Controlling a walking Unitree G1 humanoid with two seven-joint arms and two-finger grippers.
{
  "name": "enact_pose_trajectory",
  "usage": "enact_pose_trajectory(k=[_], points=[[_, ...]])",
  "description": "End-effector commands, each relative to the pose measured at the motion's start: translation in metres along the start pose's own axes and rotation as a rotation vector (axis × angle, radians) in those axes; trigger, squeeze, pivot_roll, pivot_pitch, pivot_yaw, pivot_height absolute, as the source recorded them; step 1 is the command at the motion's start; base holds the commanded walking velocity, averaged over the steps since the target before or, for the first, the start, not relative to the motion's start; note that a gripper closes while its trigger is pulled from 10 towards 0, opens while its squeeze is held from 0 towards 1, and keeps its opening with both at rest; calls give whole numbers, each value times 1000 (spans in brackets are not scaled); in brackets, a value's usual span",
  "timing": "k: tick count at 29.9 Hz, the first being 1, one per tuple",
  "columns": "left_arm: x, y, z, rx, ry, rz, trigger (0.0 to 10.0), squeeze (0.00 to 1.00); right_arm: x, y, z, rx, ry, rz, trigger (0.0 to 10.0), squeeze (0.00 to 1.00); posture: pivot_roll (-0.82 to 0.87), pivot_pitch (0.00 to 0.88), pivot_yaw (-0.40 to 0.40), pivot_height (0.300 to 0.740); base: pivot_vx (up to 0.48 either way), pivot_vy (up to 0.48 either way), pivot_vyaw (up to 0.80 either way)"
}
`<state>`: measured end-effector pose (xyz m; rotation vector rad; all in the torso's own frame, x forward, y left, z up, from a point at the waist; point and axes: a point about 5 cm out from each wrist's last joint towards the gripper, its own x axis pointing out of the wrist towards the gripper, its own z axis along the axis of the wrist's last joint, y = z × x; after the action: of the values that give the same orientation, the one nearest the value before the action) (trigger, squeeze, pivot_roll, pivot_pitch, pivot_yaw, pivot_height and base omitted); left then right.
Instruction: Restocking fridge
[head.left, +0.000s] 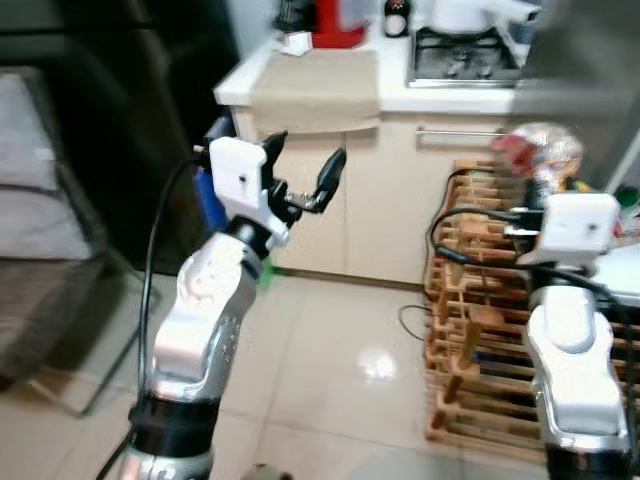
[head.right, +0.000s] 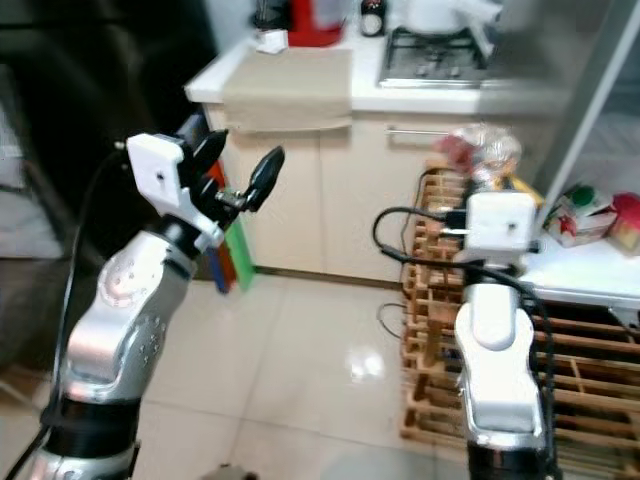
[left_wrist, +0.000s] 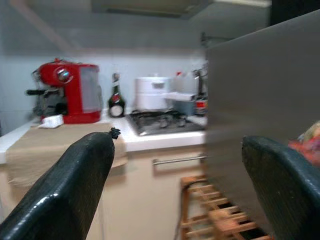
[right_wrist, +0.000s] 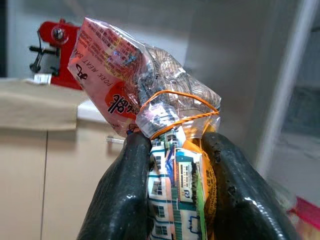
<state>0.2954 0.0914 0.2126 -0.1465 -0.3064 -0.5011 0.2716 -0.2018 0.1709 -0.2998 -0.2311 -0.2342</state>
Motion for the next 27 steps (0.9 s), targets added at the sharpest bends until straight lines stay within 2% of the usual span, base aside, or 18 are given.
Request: enact_pose_trajectory(k=[1,12,19,27], points=[[2,2,5,13,-17,-4,10000,0,3,-1,8,10,-42,-6,0,110,-133,0,75,740,0,0,0],[1,-2,6,11,-14,-41,10000,0,0,-2,4,3,-31,-3,0,114,-133,0,76,740,0,0,0],[1,-3,3,43,-2,-55,10000,0,-3,-8,-6,7,19,-37,0,118,-140,0,81,740,0,-439,0],[2,-5,4,52,-10,-67,10000,0,0,-9,-6,8,15,-41,0,122,-141,0,81,740,0,-439,0]])
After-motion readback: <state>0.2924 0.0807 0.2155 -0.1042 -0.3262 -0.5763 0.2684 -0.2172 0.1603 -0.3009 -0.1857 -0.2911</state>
